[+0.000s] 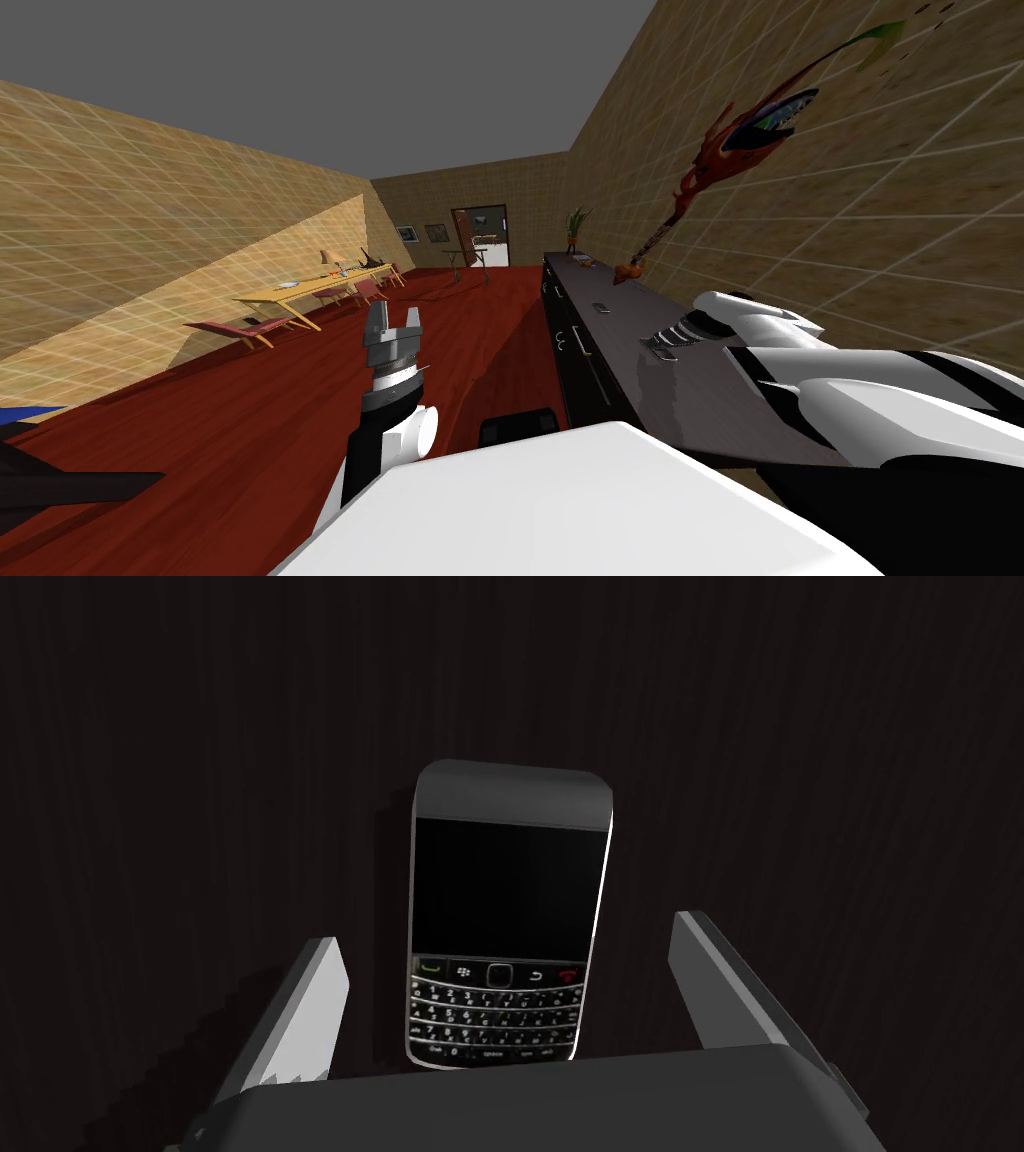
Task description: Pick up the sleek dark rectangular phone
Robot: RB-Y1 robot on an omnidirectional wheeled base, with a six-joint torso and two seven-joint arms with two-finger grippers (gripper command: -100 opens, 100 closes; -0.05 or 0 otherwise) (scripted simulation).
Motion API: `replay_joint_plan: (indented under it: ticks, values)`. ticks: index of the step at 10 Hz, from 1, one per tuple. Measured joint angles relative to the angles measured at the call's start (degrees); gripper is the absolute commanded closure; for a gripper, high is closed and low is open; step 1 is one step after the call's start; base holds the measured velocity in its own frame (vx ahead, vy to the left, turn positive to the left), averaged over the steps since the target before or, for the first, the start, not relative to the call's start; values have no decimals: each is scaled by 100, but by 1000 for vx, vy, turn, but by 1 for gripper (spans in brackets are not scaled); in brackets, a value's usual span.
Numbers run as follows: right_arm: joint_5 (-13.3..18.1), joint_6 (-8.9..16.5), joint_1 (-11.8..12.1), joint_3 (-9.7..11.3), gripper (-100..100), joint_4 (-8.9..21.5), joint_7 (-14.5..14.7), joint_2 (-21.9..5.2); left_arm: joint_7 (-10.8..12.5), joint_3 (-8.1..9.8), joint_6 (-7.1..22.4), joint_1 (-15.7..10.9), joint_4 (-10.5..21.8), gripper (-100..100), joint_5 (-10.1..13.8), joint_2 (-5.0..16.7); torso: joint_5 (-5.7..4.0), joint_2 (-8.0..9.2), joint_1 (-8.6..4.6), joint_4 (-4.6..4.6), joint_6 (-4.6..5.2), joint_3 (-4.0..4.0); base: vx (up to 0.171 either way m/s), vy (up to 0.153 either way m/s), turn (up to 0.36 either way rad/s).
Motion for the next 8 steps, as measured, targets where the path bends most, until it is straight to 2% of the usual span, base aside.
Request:
replay_joint_plan:
  ticks: [1,2,3,4,5,7,8]
  values:
    - [152,-138,196,122,-100,-200,107,-82,0,0,0,0,0,0,0,0,0,-1,-5,1,1,0,24,-25,17]
    - [354,-320,276,235,-100,-285,275,-157,0,0,0,0,0,0,0,0,-1,-2,-6,0,1,-1,11,-12,2]
    - [558,-541,259,287,-100,-196,501,-185,0,0,0,0,0,0,0,0,-1,1,-3,0,1,0,0,0,0]
    - [720,-715,415,245,-100,-360,673,-194,0,0,0,0,0,0,0,0,0,5,1,1,1,3,0,0,0]
    - [900,-885,420,246,-100,-389,841,-197,0,0,0,0,0,0,0,0,1,6,4,2,0,4,0,0,0]
    - [1184,-1061,746,147,-100,-856,957,-186,0,0,0,0,0,0,0,0,1,8,4,2,1,5,0,0,0]
    - [1260,-1131,768,142,-100,-944,1009,-174,0,0,0,0,0,0,0,0,1,6,4,2,-1,4,0,0,0]
